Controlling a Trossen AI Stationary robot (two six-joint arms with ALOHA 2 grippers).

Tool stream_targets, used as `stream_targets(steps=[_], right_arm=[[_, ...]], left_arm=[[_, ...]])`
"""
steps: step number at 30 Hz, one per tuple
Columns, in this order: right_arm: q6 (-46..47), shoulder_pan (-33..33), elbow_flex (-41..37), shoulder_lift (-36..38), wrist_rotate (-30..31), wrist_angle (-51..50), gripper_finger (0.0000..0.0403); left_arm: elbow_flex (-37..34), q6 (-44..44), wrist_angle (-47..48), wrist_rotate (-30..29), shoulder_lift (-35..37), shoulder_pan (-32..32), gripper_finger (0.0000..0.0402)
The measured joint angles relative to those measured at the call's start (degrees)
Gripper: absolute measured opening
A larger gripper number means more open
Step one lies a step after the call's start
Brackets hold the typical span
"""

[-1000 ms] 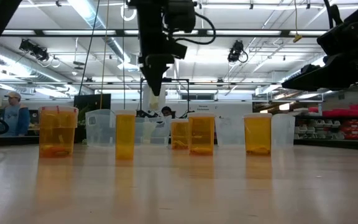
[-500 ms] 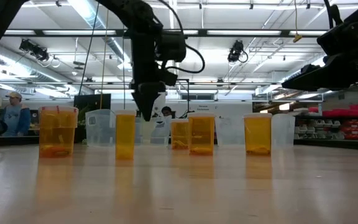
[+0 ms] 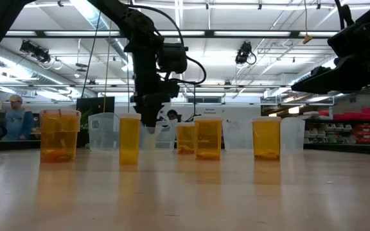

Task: Pick and place medicine bottles into bin by pill shape (circle, oval)
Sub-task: Put the top small yellow pill bottle into the left transparent bin

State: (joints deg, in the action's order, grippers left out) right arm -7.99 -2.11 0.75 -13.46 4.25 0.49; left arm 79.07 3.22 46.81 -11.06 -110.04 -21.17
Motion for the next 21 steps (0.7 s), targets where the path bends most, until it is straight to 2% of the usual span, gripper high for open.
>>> stream_targets(steps=[21], right_arm=[[0.0, 0.0, 0.0, 0.0, 0.0, 0.0, 0.0255]], left_arm=[[0.0, 0.9, -0.1, -0.5, 0.0, 0.0, 0.0170]])
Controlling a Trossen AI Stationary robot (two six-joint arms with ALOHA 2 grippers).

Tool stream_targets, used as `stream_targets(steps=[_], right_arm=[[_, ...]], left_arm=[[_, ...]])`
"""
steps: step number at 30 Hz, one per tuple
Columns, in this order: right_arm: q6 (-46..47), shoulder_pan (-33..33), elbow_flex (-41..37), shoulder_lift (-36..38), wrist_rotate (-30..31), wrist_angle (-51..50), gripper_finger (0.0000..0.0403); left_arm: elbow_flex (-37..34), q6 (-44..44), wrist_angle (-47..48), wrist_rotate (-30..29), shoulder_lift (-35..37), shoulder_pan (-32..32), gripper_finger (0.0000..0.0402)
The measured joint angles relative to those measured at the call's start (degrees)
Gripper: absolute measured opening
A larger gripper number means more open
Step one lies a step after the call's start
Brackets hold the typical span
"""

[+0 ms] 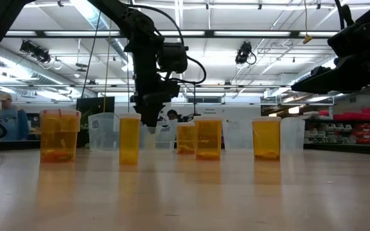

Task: Pick and place medicine bottles into bin by pill shape (circle, oval)
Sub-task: Put the top small yellow pill bottle into the left transparent bin, then put the small yellow pill bottle into the left transparent bin

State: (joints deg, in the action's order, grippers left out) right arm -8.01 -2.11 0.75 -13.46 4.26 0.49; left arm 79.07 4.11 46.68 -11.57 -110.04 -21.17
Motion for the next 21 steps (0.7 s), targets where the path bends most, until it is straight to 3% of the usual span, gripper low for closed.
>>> stream_targets(steps=[9, 21], right_arm=[[0.0, 0.0, 0.0, 0.0, 0.0, 0.0, 0.0255], [0.0, 0.0, 0.0, 0.0, 0.0, 0.0, 0.0255]], left_arm=[[0.3, -0.3, 0.6, -0.2, 0.2, 0.0, 0.0204], [8.8, -0.2, 7.0, 0.2, 0.3, 0.3, 0.0213]])
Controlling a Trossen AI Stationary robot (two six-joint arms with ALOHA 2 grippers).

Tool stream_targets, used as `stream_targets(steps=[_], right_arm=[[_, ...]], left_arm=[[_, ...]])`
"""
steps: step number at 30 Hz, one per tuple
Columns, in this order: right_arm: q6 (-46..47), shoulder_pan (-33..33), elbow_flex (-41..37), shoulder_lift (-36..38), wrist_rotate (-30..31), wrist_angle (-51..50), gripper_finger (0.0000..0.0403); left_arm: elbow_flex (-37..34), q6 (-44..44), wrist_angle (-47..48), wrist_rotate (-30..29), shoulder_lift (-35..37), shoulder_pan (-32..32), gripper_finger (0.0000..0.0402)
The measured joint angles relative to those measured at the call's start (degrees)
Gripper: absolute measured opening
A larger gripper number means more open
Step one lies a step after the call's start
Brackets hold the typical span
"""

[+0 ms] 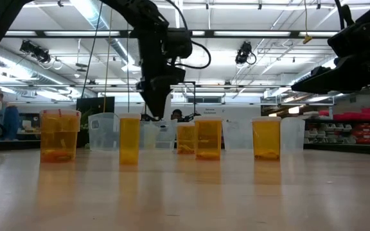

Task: Pick and place medicine bottles into bin by pill shape (circle, oval)
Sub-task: Put the small yellow pill bottle into the left transparent bin

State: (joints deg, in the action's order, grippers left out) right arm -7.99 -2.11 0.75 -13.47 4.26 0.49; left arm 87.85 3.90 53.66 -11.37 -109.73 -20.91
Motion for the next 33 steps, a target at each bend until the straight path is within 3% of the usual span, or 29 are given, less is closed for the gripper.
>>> stream_targets(steps=[5, 11, 33], right_arm=[[0.0, 0.0, 0.0, 0.0, 0.0, 0.0, 0.0255], [0.0, 0.0, 0.0, 0.0, 0.0, 0.0, 0.0255], [0.0, 0.0, 0.0, 0.0, 0.0, 0.0, 0.0255]], left_arm=[[3.2, 1.2, 5.4, 5.1, 0.0, 2.2, 0.0206], [3.3, 4.9, 7.9, 9.2, 0.0, 9.7, 0.0187], [3.3, 32.3, 7.7, 14.7, 0.0, 37.0, 0.0176]])
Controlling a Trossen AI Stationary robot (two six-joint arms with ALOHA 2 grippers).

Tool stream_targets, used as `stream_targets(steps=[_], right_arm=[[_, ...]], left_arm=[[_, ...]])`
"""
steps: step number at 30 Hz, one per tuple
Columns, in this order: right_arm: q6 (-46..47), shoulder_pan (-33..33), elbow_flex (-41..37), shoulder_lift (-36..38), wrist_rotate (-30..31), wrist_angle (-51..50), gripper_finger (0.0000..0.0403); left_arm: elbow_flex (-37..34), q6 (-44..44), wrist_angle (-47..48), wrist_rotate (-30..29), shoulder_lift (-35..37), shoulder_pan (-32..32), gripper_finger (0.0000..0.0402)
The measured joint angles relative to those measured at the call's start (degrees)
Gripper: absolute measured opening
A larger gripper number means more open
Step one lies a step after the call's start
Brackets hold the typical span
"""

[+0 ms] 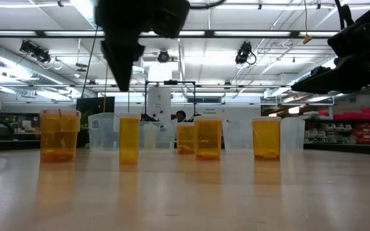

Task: Pick and place medicine bottles into bin by pill shape (circle, oval)
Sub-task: Put the small yellow pill bottle into the left transparent bin

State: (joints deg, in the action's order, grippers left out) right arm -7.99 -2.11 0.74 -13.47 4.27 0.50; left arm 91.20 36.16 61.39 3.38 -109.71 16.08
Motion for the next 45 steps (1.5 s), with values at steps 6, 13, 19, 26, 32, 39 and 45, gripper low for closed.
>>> stream_targets(steps=[6, 13, 19, 26, 32, 39, 45], right_arm=[[0.0, 0.0, 0.0, 0.0, 0.0, 0.0, 0.0255], [0.0, 0.0, 0.0, 0.0, 0.0, 0.0, 0.0255], [0.0, 0.0, 0.0, 0.0, 0.0, 0.0, 0.0255], [0.0, 0.0, 0.0, 0.0, 0.0, 0.0, 0.0255], [0.0, 0.0, 0.0, 0.0, 0.0, 0.0, 0.0255], [0.0, 0.0, 0.0, 0.0, 0.0, 0.0, 0.0255], [0.0, 0.0, 0.0, 0.0, 0.0, 0.0, 0.0255]], left_arm=[[0.0, 7.9, -0.1, -2.1, 0.0, 7.6, 0.0177], [-0.1, 16.6, 1.8, -2.1, 0.0, 15.8, 0.0196], [-0.1, 25.3, 6.4, -4.9, 0.0, 20.3, 0.0210], [-0.8, 35.3, 8.5, -4.7, 0.0, 24.0, 0.0222], [-6.0, 38.6, 4.5, -3.4, -0.1, 24.4, 0.0222], [-10.4, 39.9, 1.0, -1.8, 0.0, 24.3, 0.0222], [-14.4, 39.6, -3.9, -2.1, 0.0, 23.9, 0.0220]])
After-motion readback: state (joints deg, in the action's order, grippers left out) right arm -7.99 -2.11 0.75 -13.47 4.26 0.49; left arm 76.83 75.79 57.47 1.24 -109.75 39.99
